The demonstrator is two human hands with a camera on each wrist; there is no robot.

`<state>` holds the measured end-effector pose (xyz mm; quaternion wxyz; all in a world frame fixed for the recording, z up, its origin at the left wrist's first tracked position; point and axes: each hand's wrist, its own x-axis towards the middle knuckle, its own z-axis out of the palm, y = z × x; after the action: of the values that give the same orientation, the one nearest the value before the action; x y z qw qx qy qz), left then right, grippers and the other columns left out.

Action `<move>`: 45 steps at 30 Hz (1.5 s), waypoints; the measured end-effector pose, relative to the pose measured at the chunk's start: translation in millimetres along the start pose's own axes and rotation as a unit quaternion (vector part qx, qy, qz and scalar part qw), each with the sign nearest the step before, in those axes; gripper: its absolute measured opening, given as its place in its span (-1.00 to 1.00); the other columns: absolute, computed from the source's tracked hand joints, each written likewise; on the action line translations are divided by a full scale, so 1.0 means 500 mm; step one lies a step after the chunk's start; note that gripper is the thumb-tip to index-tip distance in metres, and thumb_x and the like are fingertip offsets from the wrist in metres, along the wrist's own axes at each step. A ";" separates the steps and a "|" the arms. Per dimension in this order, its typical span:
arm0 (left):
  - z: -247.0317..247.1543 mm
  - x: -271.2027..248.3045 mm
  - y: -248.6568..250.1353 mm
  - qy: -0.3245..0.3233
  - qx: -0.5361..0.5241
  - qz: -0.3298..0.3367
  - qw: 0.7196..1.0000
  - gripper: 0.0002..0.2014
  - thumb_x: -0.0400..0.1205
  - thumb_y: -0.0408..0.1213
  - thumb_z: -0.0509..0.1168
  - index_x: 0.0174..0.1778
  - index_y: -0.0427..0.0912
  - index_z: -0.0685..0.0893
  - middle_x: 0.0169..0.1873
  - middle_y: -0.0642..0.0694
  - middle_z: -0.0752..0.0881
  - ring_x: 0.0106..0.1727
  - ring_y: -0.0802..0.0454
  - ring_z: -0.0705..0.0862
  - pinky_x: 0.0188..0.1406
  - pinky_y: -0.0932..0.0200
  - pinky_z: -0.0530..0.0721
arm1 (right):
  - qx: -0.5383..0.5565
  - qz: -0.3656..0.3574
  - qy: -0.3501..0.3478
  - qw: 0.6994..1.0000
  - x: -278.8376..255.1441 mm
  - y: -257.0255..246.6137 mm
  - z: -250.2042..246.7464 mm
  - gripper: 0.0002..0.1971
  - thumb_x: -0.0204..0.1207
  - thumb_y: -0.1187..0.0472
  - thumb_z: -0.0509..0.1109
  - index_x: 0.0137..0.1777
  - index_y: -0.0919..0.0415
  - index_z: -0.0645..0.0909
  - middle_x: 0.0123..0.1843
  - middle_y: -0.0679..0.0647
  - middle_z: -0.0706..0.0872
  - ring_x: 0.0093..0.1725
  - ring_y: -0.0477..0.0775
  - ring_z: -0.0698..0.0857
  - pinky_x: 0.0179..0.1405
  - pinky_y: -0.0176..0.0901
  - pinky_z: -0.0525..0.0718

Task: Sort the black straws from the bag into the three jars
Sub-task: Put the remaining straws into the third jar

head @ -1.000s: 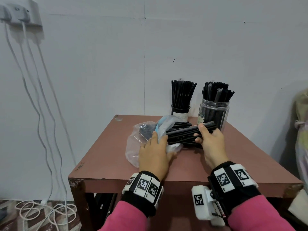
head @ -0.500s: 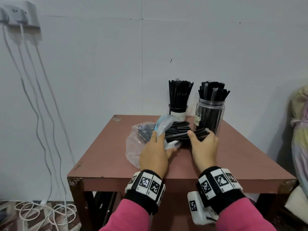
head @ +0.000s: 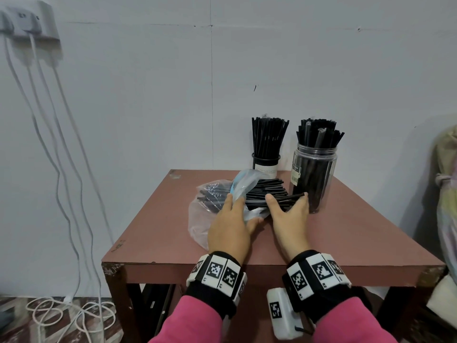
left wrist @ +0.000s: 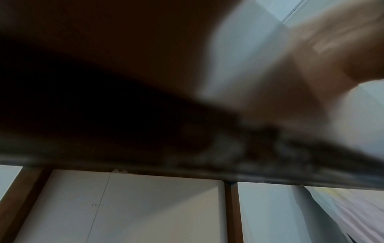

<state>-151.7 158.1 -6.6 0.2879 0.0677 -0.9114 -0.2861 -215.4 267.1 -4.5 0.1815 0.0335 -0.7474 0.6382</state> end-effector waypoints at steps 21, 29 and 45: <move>0.001 -0.001 -0.002 0.004 -0.030 0.002 1.000 -0.45 0.61 0.04 0.34 0.51 0.00 0.43 0.59 0.01 0.33 0.41 -0.05 0.54 0.26 0.11 0.52 | 0.262 0.102 0.058 0.958 0.017 -0.028 0.004 -0.83 0.61 0.14 0.39 -0.19 0.12 0.52 -0.46 0.00 0.52 -0.63 -0.21 0.45 -0.61 -0.35 0.44; 0.000 0.002 -0.007 0.005 -0.067 -0.017 0.998 -0.41 0.58 -0.05 0.41 0.51 -0.09 0.44 0.52 -0.04 0.45 0.47 -0.03 0.47 0.38 0.18 0.39 | 0.138 -0.009 0.061 0.989 0.031 -0.052 -0.073 -0.80 0.64 0.11 0.35 -0.04 0.27 0.62 -0.43 0.05 0.66 -0.65 -0.23 0.53 -0.55 -0.34 0.57; -0.006 -0.003 0.001 -0.001 -0.063 -0.025 0.998 -0.43 0.58 0.00 0.39 0.49 -0.08 0.45 0.45 0.00 0.51 0.41 0.00 0.50 0.31 0.22 0.42 | 0.033 -0.205 0.142 0.968 0.159 -0.251 -0.259 -0.75 0.49 0.04 0.38 -0.39 0.08 0.63 -0.54 -0.08 0.69 -0.48 -0.03 0.73 -0.12 0.28 0.77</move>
<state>-148.6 157.2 -4.9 0.2835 0.0721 -0.8897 -0.3504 -224.4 383.5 154.3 0.4113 0.1013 -0.6694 0.6103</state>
